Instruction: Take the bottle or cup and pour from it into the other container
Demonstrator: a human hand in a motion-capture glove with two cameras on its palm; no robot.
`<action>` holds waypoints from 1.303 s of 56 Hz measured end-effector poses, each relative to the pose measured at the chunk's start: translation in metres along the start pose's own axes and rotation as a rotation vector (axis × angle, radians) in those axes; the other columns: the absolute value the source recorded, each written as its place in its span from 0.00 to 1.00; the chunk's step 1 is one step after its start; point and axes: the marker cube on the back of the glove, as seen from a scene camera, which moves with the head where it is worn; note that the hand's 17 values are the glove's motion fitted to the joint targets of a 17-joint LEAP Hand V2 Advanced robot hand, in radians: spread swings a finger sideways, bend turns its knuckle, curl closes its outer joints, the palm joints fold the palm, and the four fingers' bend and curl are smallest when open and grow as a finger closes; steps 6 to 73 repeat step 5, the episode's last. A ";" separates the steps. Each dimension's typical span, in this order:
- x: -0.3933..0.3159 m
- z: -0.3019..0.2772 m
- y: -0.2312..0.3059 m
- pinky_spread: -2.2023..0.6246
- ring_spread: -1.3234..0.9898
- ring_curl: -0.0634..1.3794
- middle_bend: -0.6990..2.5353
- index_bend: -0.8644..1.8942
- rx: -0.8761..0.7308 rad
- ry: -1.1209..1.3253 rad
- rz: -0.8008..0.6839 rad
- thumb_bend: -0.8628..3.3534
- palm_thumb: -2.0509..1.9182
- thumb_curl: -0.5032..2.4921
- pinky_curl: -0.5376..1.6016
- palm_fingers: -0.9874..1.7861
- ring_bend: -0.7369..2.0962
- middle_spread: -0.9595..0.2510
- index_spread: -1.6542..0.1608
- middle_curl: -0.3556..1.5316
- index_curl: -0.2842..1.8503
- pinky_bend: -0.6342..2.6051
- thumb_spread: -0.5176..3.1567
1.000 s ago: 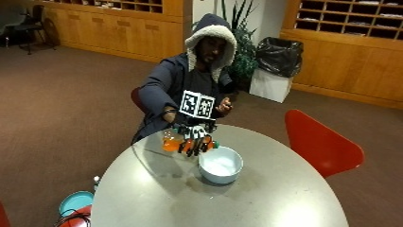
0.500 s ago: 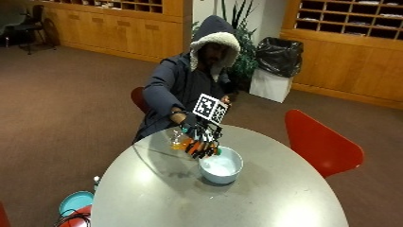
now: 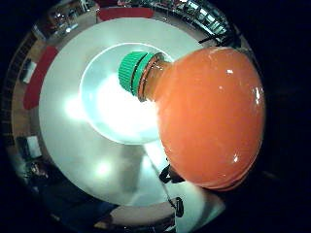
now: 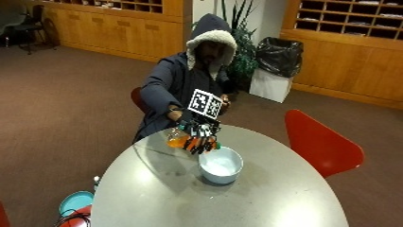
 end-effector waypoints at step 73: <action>0.000 -0.002 0.004 0.77 0.52 0.32 0.32 0.36 0.012 -0.015 0.014 0.20 0.71 0.35 0.43 0.79 0.52 0.64 0.77 0.44 0.28 0.32 0.34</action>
